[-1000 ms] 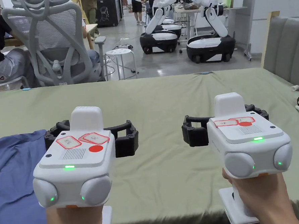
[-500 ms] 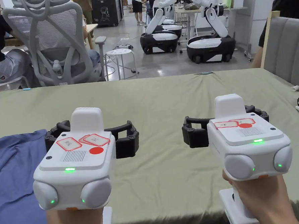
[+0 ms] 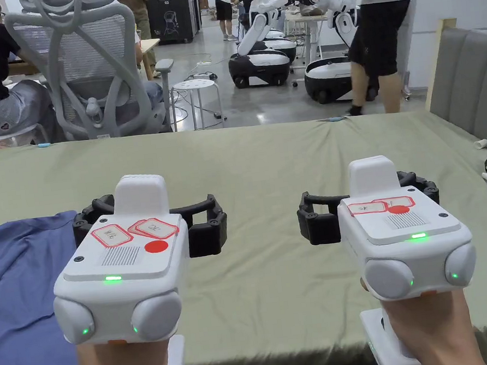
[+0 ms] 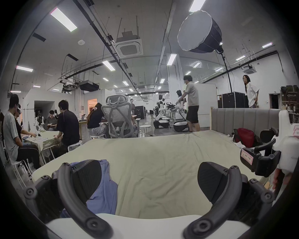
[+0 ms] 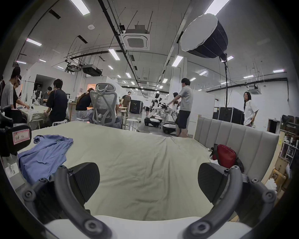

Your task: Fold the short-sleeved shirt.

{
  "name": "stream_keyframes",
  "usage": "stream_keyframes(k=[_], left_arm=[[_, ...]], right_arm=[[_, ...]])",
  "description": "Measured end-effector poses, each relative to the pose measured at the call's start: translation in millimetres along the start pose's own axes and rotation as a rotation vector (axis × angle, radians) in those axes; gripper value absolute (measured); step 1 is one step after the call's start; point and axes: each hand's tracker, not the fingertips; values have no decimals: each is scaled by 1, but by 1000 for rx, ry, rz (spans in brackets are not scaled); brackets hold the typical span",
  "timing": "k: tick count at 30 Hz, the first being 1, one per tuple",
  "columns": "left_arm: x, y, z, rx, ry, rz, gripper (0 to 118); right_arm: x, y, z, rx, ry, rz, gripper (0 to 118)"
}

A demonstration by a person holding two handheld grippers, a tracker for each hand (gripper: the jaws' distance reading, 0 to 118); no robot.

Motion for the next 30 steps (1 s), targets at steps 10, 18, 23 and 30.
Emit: stream_keyframes(k=[10, 18, 23, 30], left_arm=[[0, -1, -3, 0, 7, -20, 118], [-5, -1, -4, -18, -58, 22, 69], [1, -3, -6, -17, -15, -13, 0], [-33, -7, -1, -37, 82, 2, 0]], right_arm=[[10, -2, -2, -1, -11, -72, 118], [12, -2, -1, -18, 34, -72, 57], [8, -4, -3, 9, -39, -61, 1], [-33, 9, -18, 2, 44, -55, 1]])
